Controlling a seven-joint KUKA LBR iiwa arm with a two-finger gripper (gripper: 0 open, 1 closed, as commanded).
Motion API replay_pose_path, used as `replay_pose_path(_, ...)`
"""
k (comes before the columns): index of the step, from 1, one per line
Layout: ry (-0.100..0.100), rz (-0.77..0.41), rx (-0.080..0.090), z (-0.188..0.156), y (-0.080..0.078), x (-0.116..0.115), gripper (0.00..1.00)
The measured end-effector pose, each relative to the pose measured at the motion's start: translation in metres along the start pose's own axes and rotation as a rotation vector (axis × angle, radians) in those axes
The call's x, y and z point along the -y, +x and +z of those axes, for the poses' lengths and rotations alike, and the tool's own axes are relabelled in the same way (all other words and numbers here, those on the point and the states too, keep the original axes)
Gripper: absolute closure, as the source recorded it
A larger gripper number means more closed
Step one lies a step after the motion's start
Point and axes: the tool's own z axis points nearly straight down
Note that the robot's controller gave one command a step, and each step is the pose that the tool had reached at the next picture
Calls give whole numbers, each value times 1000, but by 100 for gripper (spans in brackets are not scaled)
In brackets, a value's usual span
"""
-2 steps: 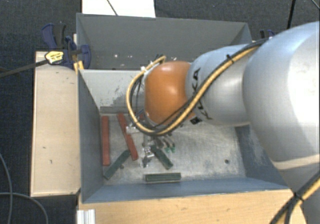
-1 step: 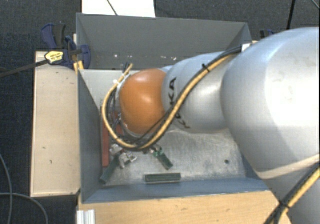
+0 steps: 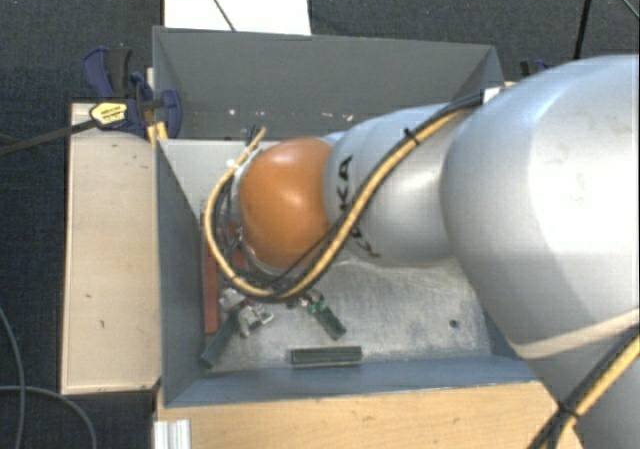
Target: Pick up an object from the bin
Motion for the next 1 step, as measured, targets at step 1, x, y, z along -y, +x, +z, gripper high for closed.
replay_pose_path(1,3,30,17,-201,-20,2,100)
